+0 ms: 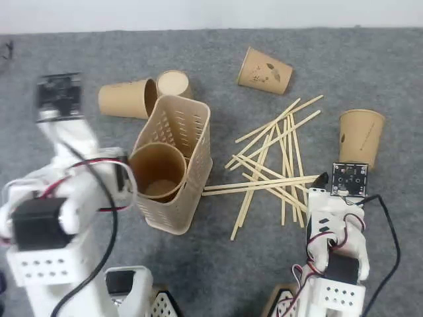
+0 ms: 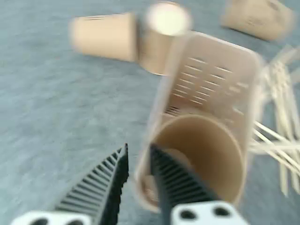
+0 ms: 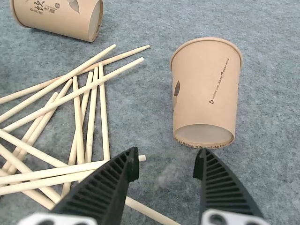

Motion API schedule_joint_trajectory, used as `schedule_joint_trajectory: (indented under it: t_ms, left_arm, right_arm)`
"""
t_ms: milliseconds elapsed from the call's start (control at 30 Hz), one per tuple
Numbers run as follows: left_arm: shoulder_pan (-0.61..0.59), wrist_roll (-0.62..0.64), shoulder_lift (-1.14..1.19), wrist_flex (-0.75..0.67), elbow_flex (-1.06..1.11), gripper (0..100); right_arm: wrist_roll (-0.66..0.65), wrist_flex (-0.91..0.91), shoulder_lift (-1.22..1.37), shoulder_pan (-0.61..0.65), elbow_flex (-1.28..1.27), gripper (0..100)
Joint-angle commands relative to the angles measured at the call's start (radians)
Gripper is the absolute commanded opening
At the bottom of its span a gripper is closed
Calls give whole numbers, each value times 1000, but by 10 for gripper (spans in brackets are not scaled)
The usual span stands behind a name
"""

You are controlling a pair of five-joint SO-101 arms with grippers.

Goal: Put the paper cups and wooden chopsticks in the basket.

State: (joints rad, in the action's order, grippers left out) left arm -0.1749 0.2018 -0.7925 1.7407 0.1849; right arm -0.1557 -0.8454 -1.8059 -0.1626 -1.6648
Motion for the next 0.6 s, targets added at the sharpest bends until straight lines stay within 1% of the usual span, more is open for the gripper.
schedule_joint_trajectory:
  t_ms: [0, 67, 167, 300, 500, 567]
  left_arm:
    - [-60, -14, -6, -6, 24, 270]
    - [-51, -72, -11, -9, 76, 292]
    - [-21, -132, -5, -38, 170, 286]
    - [-17, -137, -11, -101, 206, 286]
    - [-20, -146, -3, -95, 252, 283]
    - [-20, -186, -3, -101, 305, 253]
  right_arm:
    - [-11, -2, -5, 7, -17, 205]
    - [-11, -2, -5, 7, -17, 205]
    - [-11, -2, -5, 7, -17, 205]
    - [-11, -2, -5, 7, -17, 205]
    - [-11, -2, -5, 7, -17, 205]
    - [-11, -2, -5, 7, -17, 205]
